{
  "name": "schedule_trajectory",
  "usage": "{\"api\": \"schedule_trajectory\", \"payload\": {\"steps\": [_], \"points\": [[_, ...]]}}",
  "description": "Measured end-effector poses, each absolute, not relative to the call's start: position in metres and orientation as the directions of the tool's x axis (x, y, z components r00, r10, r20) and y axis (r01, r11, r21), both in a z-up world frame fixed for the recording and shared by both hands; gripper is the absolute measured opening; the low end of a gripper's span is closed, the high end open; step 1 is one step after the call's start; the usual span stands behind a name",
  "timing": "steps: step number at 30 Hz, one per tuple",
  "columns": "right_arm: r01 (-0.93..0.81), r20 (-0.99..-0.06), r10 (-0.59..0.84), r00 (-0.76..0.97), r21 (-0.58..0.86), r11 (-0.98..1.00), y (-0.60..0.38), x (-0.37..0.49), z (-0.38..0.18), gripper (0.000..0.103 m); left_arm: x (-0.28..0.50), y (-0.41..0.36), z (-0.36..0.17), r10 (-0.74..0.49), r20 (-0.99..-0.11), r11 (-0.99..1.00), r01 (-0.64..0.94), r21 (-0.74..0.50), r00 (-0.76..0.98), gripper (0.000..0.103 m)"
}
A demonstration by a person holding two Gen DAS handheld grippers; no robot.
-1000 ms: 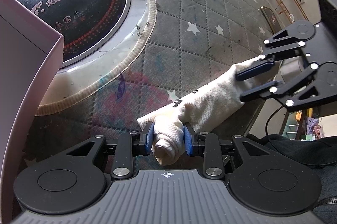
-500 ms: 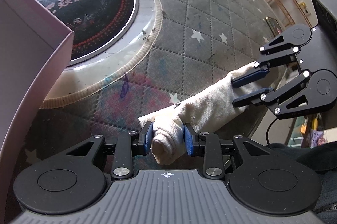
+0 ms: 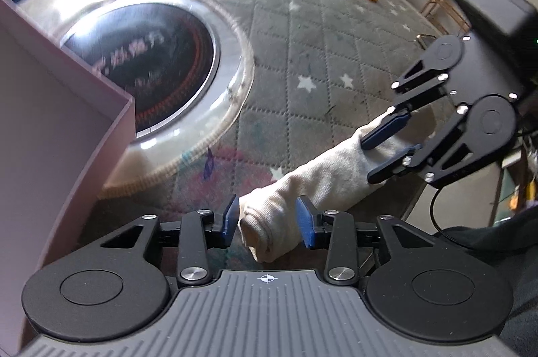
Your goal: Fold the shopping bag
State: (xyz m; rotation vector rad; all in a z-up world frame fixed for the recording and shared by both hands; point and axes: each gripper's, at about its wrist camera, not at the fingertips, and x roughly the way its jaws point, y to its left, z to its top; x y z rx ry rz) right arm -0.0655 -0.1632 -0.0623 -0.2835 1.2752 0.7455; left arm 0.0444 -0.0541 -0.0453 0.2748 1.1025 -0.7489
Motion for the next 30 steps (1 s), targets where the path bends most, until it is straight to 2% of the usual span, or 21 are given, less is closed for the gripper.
{"api": "schedule_trajectory", "payload": {"steps": [3,5,8,11,20,30], "points": [[-0.633,-0.933,0.346,0.104,0.206,0.746,-0.161,-0.067,-0.062,0.036,0.038,-0.064,-0.042,-0.414,-0.874,0.697,0.706,-0.125,0.254,0.030],[-0.633,-0.932,0.348,0.100,0.210,0.745,-0.160,-0.068,-0.062,0.036,0.036,-0.070,-0.044,-0.407,-0.874,0.689,0.718,-0.103,0.266,0.018],[-0.635,-0.932,0.351,0.096,0.214,0.742,-0.158,-0.069,-0.062,0.036,0.032,-0.078,-0.047,-0.400,-0.873,0.666,0.743,-0.068,0.278,0.013],[-0.635,-0.932,0.350,0.091,0.217,0.741,-0.154,-0.070,-0.062,0.036,0.031,-0.083,-0.052,-0.378,-0.882,0.651,0.758,-0.039,0.280,0.010],[-0.635,-0.936,0.342,0.080,0.217,0.741,-0.140,-0.074,-0.063,0.036,0.044,-0.080,-0.066,-0.372,-0.897,0.678,0.730,-0.089,0.236,0.002],[-0.640,-0.940,0.329,0.083,0.203,0.741,-0.131,-0.077,-0.065,0.036,0.043,-0.089,-0.076,-0.347,-0.904,0.665,0.745,-0.049,0.251,0.002]]}}
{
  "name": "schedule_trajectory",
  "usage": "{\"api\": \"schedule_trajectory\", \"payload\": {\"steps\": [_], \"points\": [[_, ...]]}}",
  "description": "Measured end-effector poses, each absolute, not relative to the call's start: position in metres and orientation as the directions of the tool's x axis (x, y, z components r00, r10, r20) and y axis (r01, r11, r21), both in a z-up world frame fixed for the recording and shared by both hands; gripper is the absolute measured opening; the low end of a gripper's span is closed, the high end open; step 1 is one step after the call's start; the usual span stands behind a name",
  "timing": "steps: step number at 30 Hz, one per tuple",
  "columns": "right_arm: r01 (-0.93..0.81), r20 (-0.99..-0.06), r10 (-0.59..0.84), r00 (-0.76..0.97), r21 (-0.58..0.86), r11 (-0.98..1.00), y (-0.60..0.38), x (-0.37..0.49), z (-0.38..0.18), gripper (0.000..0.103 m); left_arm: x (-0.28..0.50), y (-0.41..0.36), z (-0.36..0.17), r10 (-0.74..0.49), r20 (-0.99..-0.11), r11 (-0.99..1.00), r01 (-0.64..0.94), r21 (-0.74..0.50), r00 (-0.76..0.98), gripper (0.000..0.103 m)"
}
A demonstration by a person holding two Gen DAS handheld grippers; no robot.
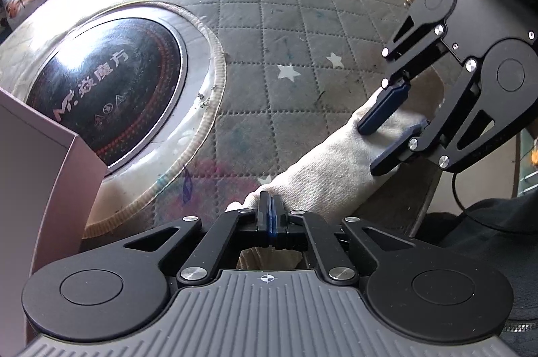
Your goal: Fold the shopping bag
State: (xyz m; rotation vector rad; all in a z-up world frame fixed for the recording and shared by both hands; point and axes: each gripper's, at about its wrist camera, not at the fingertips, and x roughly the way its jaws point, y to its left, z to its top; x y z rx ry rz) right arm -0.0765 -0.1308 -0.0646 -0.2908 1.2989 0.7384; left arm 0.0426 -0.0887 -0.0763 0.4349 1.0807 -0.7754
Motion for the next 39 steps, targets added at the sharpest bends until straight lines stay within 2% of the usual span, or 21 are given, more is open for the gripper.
{"api": "schedule_trajectory", "payload": {"steps": [5,9,14,18,21,27,29,31,34,39], "points": [[-0.652,-0.941,0.327,0.088,0.194,0.733,-0.136,-0.077,-0.065,0.040,0.036,-0.089,-0.065,-0.355,-0.895,0.671,0.741,-0.042,0.270,0.003],[-0.665,-0.942,0.325,0.086,0.189,0.723,-0.133,-0.082,-0.063,0.050,0.030,-0.096,-0.058,-0.401,-0.880,0.650,0.756,-0.079,0.253,0.004],[-0.662,-0.940,0.329,0.087,0.192,0.725,-0.144,-0.079,-0.065,0.051,0.033,-0.107,-0.069,-0.400,-0.888,0.633,0.770,-0.087,0.227,0.004],[-0.657,-0.937,0.339,0.083,0.205,0.726,-0.100,-0.121,-0.068,0.051,0.038,-0.109,-0.082,-0.386,-0.900,0.643,0.759,-0.103,0.205,0.005],[-0.656,-0.934,0.350,0.072,0.220,0.722,-0.172,-0.051,-0.063,0.056,0.040,-0.108,-0.087,-0.388,-0.900,0.645,0.756,-0.111,0.199,0.005],[-0.676,-0.935,0.344,0.087,0.198,0.710,-0.152,-0.072,-0.065,0.060,0.036,-0.109,-0.088,-0.380,-0.899,0.654,0.751,-0.095,0.217,0.004],[-0.661,-0.932,0.351,0.089,0.208,0.721,-0.152,-0.072,-0.065,0.058,0.036,-0.110,-0.088,-0.377,-0.900,0.655,0.750,-0.093,0.219,0.004],[-0.636,-0.930,0.355,0.101,0.214,0.742,-0.158,-0.066,-0.062,0.046,0.035,-0.110,-0.088,-0.376,-0.900,0.658,0.747,-0.092,0.220,0.005],[-0.619,-0.928,0.354,0.118,0.210,0.757,-0.160,-0.064,-0.060,0.035,0.027,-0.117,-0.085,-0.370,-0.901,0.671,0.736,-0.091,0.226,0.004],[-0.634,-0.939,0.320,0.125,0.172,0.754,-0.150,-0.071,-0.059,0.031,0.031,-0.112,-0.085,-0.378,-0.901,0.651,0.753,-0.094,0.214,0.004]]}}
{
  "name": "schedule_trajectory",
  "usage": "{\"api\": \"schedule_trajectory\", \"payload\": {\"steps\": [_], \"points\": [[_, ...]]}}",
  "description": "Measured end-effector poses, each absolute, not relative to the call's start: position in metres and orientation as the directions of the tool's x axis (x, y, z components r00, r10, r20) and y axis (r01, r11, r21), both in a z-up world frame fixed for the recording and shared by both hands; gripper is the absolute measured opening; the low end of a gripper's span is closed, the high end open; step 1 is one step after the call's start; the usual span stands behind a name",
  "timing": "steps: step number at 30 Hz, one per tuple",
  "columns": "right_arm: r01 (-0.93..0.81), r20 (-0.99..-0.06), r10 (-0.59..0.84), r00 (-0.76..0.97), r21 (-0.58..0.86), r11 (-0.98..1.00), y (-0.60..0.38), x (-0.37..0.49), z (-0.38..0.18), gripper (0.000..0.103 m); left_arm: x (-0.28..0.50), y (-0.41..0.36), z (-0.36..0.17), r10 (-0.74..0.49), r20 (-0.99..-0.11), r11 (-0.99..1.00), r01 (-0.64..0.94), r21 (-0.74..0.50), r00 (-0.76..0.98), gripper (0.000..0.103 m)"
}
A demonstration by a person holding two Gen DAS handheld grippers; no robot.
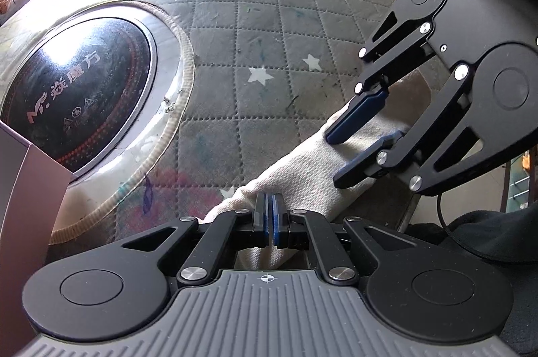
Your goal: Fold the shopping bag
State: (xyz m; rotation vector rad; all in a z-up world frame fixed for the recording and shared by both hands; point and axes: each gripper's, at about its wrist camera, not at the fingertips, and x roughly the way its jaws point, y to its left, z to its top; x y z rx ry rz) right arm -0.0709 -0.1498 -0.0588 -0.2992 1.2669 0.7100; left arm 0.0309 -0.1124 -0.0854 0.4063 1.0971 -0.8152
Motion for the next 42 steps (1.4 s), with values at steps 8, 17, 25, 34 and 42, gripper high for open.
{"api": "schedule_trajectory", "payload": {"steps": [8,17,25,34,42], "points": [[-0.673,-0.948,0.274,0.159,0.100,0.733,-0.135,-0.081,-0.062,0.031,0.019,-0.129,-0.071,-0.399,-0.895,0.628,0.770,-0.110,0.197,0.005],[-0.686,-0.938,0.300,0.175,0.102,0.720,-0.143,-0.079,-0.068,0.033,0.014,-0.144,-0.078,-0.425,-0.891,0.628,0.761,-0.164,0.159,0.005],[-0.660,-0.943,0.284,0.173,0.103,0.744,-0.172,-0.074,-0.050,0.023,0.008,-0.155,-0.076,-0.431,-0.891,0.621,0.764,-0.176,0.146,0.005],[-0.596,-0.949,0.275,0.151,0.134,0.791,-0.189,-0.067,-0.065,0.006,0.000,-0.209,-0.070,-0.441,-0.887,0.616,0.766,-0.186,0.139,0.004],[-0.660,-0.950,0.232,0.208,0.039,0.750,-0.194,-0.085,-0.039,0.013,0.009,-0.152,-0.075,-0.447,-0.883,0.625,0.756,-0.196,0.141,0.004]]}}
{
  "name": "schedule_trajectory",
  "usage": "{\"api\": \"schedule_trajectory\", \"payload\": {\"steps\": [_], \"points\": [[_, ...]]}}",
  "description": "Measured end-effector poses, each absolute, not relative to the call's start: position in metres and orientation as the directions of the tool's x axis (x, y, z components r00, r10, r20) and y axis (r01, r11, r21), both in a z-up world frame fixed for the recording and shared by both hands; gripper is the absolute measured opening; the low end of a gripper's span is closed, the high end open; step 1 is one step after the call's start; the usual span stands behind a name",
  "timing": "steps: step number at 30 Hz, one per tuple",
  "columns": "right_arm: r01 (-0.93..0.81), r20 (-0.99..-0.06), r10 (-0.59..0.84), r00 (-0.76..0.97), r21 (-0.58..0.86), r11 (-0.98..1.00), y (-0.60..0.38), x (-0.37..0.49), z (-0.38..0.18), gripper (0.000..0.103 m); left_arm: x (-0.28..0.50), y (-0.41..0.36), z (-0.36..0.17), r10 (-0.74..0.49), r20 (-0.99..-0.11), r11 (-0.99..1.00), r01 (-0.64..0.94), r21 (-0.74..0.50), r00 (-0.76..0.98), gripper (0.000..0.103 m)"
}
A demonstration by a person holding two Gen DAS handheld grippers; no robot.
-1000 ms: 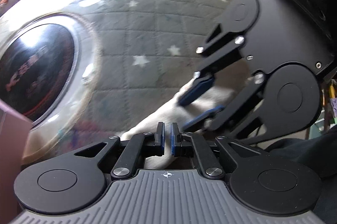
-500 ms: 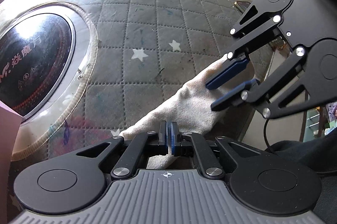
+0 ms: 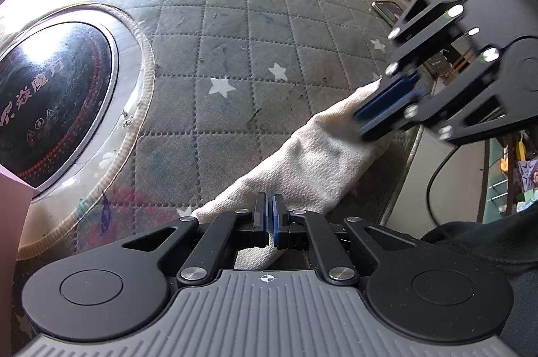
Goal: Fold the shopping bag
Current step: 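Hold the bag strip's end with the left tool beside the closed right tool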
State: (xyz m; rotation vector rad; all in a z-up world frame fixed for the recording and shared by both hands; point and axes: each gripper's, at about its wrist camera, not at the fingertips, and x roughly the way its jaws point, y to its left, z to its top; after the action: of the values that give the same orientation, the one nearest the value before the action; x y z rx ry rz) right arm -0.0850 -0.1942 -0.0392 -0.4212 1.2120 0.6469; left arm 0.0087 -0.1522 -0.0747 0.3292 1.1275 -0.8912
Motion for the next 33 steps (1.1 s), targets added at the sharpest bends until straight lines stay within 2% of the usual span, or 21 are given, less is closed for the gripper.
{"api": "schedule_trajectory", "payload": {"steps": [5,8,13,25,31,33], "points": [[-0.659,-0.946,0.211,0.247,-0.004,0.752,-0.202,-0.096,-0.026,0.014,0.011,-0.149,-0.077,-0.446,-0.884,0.623,0.758,-0.196,0.139,0.004],[-0.630,-0.947,0.190,0.259,-0.016,0.777,-0.206,-0.092,-0.029,0.006,0.012,-0.160,-0.079,-0.442,-0.886,0.620,0.761,-0.189,0.139,0.004],[-0.605,-0.954,0.156,0.256,-0.032,0.795,-0.209,-0.087,-0.034,0.000,0.010,-0.153,-0.079,-0.432,-0.889,0.625,0.760,-0.176,0.150,0.004],[-0.585,-0.958,0.142,0.249,-0.032,0.811,-0.211,-0.073,-0.056,0.000,0.011,-0.150,-0.075,-0.435,-0.887,0.624,0.761,-0.176,0.152,0.004],[-0.564,-0.957,0.190,0.218,0.035,0.825,-0.223,-0.073,-0.041,0.000,0.010,-0.150,-0.077,-0.430,-0.890,0.622,0.764,-0.170,0.152,0.004],[-0.574,-0.956,0.173,0.236,0.006,0.819,-0.224,-0.080,-0.033,0.000,0.010,-0.150,-0.077,-0.430,-0.890,0.621,0.765,-0.168,0.153,0.004]]}}
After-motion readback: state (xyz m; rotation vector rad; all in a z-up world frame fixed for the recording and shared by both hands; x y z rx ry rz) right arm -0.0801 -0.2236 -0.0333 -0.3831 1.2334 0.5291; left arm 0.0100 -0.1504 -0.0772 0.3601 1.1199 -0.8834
